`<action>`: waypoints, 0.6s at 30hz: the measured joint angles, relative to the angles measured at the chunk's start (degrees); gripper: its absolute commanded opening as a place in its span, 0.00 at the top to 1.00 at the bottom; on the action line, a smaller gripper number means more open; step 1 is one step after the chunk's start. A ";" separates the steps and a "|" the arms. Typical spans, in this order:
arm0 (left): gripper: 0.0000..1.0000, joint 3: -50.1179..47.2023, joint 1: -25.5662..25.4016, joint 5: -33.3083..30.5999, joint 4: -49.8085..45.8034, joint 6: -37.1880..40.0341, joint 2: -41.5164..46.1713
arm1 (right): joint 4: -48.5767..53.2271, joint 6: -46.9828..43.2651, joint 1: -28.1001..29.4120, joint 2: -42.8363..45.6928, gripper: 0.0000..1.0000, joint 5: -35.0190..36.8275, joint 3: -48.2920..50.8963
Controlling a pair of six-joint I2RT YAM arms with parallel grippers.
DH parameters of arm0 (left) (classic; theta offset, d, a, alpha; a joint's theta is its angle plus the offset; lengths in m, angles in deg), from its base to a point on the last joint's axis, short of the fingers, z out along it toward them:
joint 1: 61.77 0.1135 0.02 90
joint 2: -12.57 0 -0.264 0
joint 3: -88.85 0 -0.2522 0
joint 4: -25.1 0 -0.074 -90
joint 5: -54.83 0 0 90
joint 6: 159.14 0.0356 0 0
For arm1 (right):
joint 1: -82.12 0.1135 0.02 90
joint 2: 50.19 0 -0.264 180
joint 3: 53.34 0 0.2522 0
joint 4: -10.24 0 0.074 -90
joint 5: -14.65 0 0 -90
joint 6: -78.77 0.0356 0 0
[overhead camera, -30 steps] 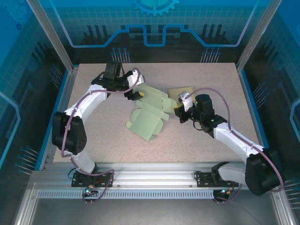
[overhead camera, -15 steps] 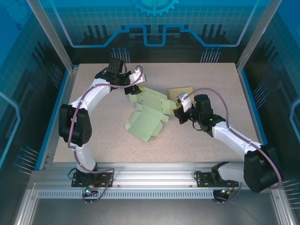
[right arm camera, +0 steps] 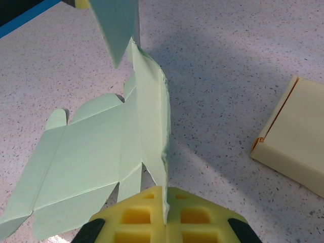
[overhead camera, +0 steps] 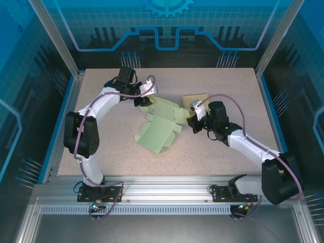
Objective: Fold the paper box
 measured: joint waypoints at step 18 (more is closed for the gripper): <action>0.94 -19.50 -3.23 -8.15 21.31 -2.75 5.77 | 3.54 5.20 -0.28 -1.77 0.83 5.75 -1.88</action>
